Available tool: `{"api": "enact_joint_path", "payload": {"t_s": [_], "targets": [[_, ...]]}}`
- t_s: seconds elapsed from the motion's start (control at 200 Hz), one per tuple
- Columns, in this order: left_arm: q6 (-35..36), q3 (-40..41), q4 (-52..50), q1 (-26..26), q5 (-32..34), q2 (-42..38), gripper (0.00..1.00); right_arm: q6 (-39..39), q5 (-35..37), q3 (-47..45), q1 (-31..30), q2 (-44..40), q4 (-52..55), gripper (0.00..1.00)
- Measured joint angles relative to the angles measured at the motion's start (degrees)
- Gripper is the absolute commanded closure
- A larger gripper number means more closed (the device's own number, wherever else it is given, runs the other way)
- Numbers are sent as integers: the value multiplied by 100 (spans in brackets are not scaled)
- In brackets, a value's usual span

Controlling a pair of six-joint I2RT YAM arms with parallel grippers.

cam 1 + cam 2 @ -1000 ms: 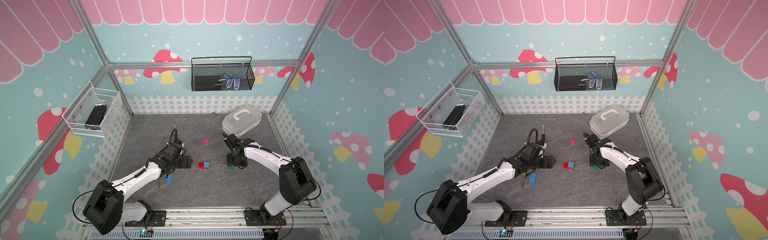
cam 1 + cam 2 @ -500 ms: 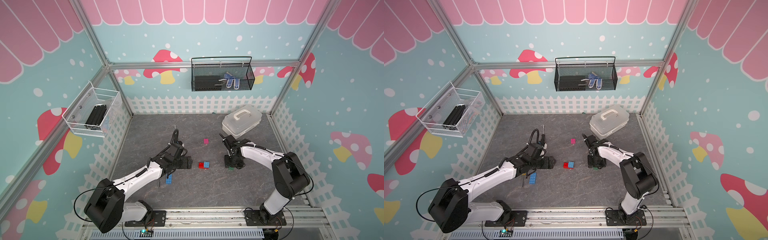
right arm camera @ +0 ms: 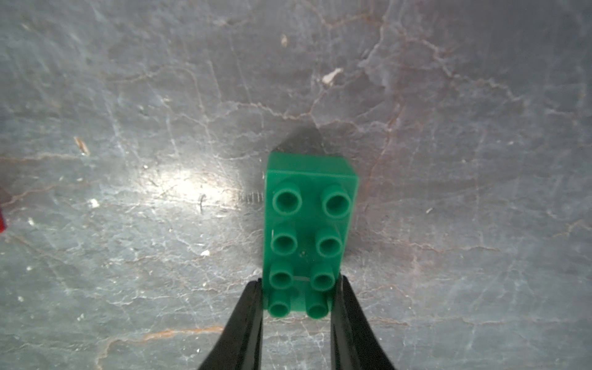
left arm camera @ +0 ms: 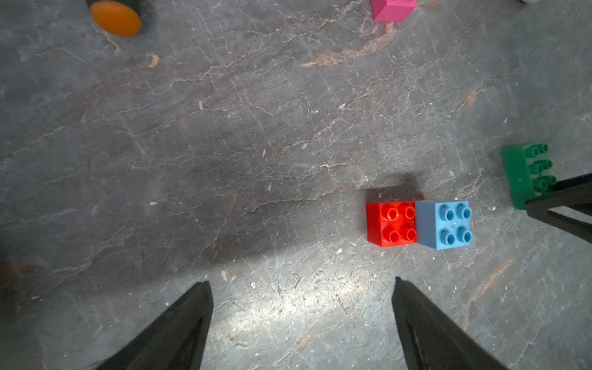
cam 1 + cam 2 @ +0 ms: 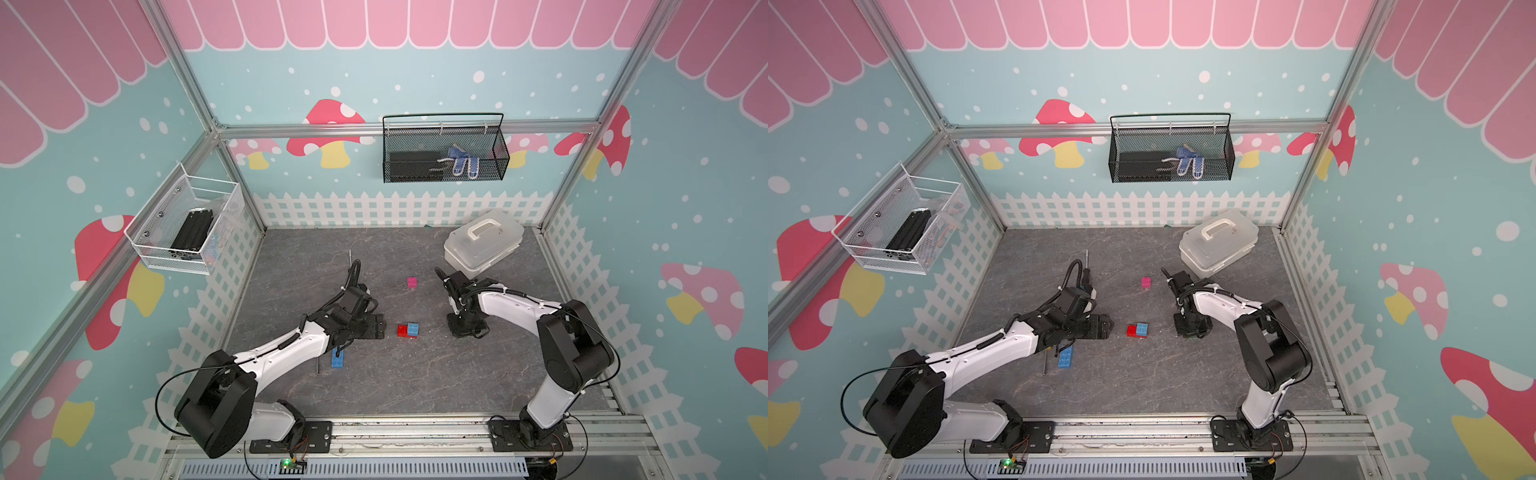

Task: Assemble the number 5 with lego
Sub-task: Pick up the lego brick from the center of the board, then assemble the lego brick with the lego brick.

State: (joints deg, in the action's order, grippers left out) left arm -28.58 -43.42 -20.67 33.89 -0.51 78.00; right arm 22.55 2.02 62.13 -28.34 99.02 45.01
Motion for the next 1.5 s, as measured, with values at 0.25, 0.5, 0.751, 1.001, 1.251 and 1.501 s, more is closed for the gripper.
{"api": "enact_joint_path", "payload": {"t_s": [0.25, 0.5, 0.751, 1.001, 1.251, 1.501], "targets": [[-59, 0, 42, 26, 70, 2, 10, -321, 57, 20, 0, 2, 44, 54], [-85, 0, 81, 83, 96, 4, 10, -232, 31, 44, 0, 24, 2, 50], [-85, 0, 79, 85, 98, 9, 10, -70, 79, 74, 0, 256, -74, 64], [-81, 0, 79, 85, 103, 17, 10, -507, 140, 140, -9, 258, -63, 85], [-13, 7, 74, 85, 125, -37, 9, -1733, 4, 420, -199, -243, 70, 88], [9, 297, 68, 59, 127, -503, 10, -2817, -426, 1174, -723, -601, 70, 100]]}}
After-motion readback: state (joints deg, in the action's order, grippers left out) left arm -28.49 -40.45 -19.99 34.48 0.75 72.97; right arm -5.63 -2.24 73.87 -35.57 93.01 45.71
